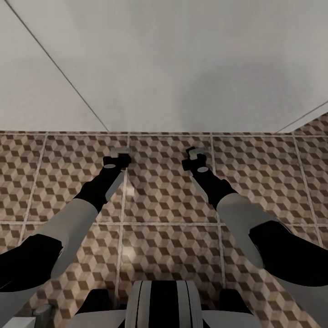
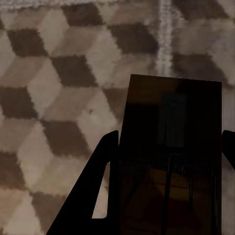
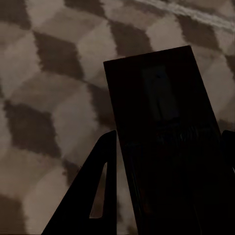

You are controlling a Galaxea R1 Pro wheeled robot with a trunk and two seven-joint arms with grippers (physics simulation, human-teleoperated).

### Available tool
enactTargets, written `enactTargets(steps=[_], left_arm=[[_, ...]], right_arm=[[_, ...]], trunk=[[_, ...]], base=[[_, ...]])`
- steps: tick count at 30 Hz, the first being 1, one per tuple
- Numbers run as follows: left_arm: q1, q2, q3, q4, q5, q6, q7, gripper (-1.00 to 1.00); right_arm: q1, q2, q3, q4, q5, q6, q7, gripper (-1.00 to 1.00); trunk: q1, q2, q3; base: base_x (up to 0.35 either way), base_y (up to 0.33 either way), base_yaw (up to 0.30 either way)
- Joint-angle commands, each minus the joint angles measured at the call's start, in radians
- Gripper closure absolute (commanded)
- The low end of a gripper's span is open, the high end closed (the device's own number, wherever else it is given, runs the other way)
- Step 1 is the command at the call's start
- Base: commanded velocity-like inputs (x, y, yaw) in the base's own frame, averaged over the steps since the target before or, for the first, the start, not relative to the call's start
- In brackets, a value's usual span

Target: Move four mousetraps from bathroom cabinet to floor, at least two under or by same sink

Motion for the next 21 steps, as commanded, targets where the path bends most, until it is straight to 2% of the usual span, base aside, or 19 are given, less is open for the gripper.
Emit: enactTargets(steps=[1,12,21], left_arm=[[-0.001,0.000,-0.007,-0.001,0.008,0.005,0.011,1.00],[0.004,-0.002,-0.007,-0.002,0.007,0.004,0.011,1.00],[0.020,-0.002,-0.007,-0.005,0.006,0.002,0.011,1.00]], right_arm=[[0.000,-0.001,0.008,0.002,-0.005,0.003,-0.005,1.00],[0.000,-0.001,0.007,0.026,-0.005,-0.037,-0.006,1.00],[0.000,-0.001,0.008,0.028,-0.004,-0.038,-0.005,1.00]], trunk=[[0.000,0.000,0.000],[0.000,0.000,0.000],[0.000,0.000,0.000]], base=[[0.077,0.002,0.000],[0.178,-0.040,0.000],[0.023,-0.013,0.000]])
